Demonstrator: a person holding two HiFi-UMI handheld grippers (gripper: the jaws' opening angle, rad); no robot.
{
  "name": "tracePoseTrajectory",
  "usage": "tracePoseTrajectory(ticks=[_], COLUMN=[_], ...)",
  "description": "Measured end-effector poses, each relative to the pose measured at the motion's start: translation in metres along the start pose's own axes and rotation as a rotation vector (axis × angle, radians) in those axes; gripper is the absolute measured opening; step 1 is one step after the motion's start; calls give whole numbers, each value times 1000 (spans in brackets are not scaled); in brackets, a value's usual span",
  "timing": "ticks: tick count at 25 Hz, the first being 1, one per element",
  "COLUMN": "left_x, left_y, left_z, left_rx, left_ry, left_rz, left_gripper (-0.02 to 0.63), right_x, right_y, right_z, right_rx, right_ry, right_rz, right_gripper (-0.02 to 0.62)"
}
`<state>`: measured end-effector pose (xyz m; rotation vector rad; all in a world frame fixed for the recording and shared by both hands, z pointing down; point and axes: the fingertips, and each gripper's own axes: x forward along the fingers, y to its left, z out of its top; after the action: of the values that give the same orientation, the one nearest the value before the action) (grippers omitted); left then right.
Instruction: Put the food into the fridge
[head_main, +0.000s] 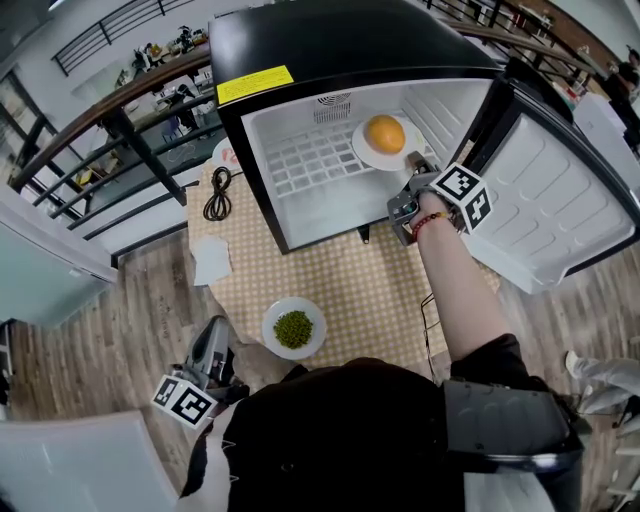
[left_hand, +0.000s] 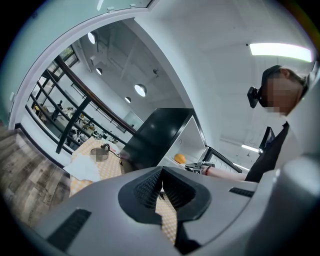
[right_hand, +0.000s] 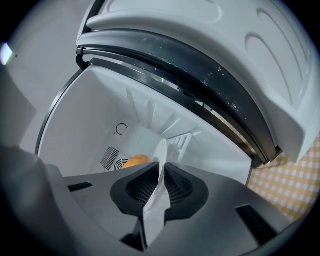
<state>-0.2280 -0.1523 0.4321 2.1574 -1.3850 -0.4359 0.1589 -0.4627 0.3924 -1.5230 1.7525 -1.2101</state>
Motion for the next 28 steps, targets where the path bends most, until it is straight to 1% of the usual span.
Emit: tracePoseTrajectory(ticks=[16,22,28], left_x=[-11,-13,-15], left_y=[13,13,15], left_z=[-1,-2,-2], left_rx=[-8,-13,-13], left_ry=[-9,-13,-16], left_rz=[38,39,44], left_gripper=[14,14,14], right_x=[5,5,7], right_y=[-4,-2,-1], right_z=[1,1,1], right_rx=[-85,-153,-185], right_ry=[-8,11,26], right_rz=[-16,-19,-21], right_gripper=[44,52,55])
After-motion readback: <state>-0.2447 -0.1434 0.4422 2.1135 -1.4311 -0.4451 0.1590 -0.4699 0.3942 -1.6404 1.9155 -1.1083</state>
